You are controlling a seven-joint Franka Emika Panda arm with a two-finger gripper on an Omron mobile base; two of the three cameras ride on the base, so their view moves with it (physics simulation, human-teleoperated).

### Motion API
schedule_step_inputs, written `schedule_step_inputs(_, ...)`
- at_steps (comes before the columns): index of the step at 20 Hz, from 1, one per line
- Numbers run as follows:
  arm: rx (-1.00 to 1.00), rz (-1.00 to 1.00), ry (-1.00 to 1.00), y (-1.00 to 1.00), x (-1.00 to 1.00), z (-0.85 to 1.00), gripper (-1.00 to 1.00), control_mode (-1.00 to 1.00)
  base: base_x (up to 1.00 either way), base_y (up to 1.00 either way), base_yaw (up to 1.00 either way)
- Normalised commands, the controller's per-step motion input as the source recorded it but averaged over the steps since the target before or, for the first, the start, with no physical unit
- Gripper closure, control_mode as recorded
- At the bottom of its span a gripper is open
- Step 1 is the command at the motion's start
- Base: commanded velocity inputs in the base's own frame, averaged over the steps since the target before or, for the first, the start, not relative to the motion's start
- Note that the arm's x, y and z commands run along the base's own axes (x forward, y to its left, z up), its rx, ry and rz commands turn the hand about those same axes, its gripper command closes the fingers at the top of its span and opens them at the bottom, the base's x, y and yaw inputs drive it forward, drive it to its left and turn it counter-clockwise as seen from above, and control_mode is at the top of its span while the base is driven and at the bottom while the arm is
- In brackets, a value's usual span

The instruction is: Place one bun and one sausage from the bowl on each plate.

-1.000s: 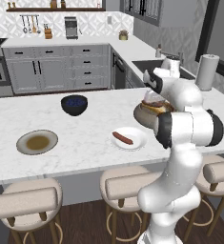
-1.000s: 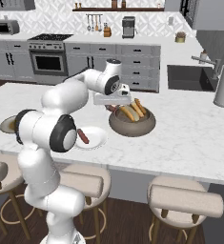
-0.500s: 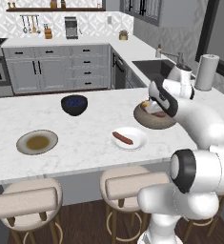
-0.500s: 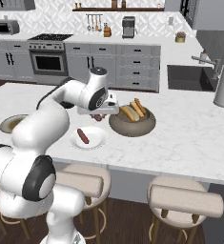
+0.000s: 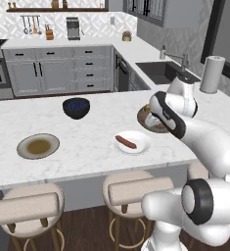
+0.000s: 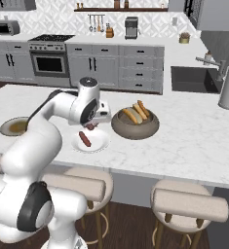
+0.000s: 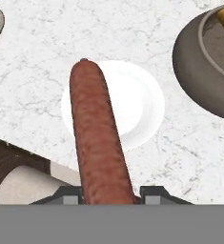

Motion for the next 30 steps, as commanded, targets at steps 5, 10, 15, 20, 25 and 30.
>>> schedule_step_inputs(5, 0.00, 0.00, -0.01, 0.00, -0.25, 0.00, 1.00, -1.00, 0.00, 0.00, 0.00)
schedule_step_inputs(10, 0.00, 0.00, 0.00, 0.04, -0.04, 0.00, 1.00, 1.00, -0.13, 0.61, -0.06)
schedule_step_inputs(15, 0.00, 0.00, 0.00, 0.00, 0.00, 0.00, 1.00, 1.00, -0.14, 1.00, -0.11)
schedule_step_inputs(20, 0.00, 0.00, 0.00, 0.00, 0.00, 0.00, 1.00, 1.00, 0.04, 0.98, -0.13)
schedule_step_inputs(25, 0.00, -0.01, 0.04, 0.43, 0.11, -0.02, 1.00, -1.00, 0.04, 0.15, -0.01)
schedule_step_inputs(30, 0.00, 0.00, 0.07, 0.87, 0.57, -0.32, 1.00, -1.00, 0.00, 0.00, 0.00)
